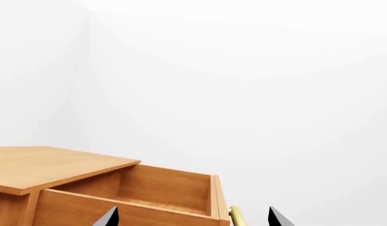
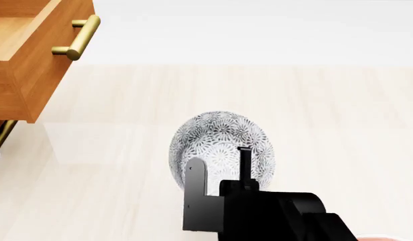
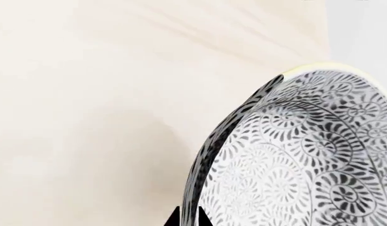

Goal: Put the bowl on the plate.

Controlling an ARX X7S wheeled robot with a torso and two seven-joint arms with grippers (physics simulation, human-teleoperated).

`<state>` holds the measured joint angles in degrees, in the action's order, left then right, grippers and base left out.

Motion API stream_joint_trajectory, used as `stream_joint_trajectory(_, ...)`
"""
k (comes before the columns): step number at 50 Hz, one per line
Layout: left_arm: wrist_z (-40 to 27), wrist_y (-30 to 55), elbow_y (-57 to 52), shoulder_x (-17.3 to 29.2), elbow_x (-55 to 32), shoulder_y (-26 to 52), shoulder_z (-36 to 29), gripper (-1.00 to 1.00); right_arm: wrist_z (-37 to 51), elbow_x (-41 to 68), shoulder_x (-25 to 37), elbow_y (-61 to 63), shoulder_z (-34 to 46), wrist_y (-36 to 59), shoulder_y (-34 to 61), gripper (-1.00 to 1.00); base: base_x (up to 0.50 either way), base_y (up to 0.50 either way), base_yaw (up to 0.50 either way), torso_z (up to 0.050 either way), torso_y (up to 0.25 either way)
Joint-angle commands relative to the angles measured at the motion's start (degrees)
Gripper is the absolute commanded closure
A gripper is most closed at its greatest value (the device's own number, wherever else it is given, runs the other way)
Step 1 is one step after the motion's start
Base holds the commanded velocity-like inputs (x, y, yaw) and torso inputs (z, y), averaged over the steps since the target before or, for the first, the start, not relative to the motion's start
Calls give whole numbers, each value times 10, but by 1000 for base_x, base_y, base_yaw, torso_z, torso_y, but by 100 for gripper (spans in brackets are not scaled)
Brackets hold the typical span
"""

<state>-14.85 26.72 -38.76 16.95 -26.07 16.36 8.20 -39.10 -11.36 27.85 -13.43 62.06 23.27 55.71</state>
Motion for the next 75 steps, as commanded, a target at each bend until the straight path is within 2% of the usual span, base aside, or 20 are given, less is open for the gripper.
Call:
stream_joint_trajectory(1, -5, 6, -10, 4, -7, 2, 0, -100, -37, -30, 53, 133, -14, 77, 38, 100, 0, 0, 0, 0, 0)
stream_joint_trajectory(15, -10, 11, -24, 8, -16, -1, -1, -100, -132, -61, 139, 360, -46, 215, 112, 100, 0, 0, 0, 0, 1)
stream_joint_trajectory(26, -19, 24, -49, 14, -30, 1, 4, -100, -198, -78, 186, 472, -80, 303, 176, 100, 0, 0, 0, 0, 0)
stream_joint_trajectory(34, -21, 24, -53, 15, -32, -2, 1, -100, -224, -84, 239, 537, -94, 344, 177, 100, 0, 0, 0, 0, 1)
stream_joint_trajectory(50, -22, 28, -55, 20, -38, 2, -5, -100, -216, -73, 320, 622, -142, 398, 129, 100, 0, 0, 0, 0, 0)
stream_joint_trajectory(57, -26, 32, -60, 20, -44, 3, -7, -100, -205, -58, 355, 660, -173, 419, 94, 100, 0, 0, 0, 0, 0)
stream_joint_trajectory(67, -28, 28, -57, 20, -44, 5, -10, -100, -154, -7, 413, 728, -266, 443, -12, 100, 0, 0, 0, 0, 1)
stream_joint_trajectory(71, -29, 31, -59, 22, -47, 10, -11, -100, -148, -10, 426, 734, -359, 425, -113, 100, 0, 0, 0, 0, 0)
stream_joint_trajectory(75, -28, 30, -58, 23, -48, 9, -14, -100, -244, -130, 381, 734, -480, 390, -243, 100, 0, 0, 0, 0, 0)
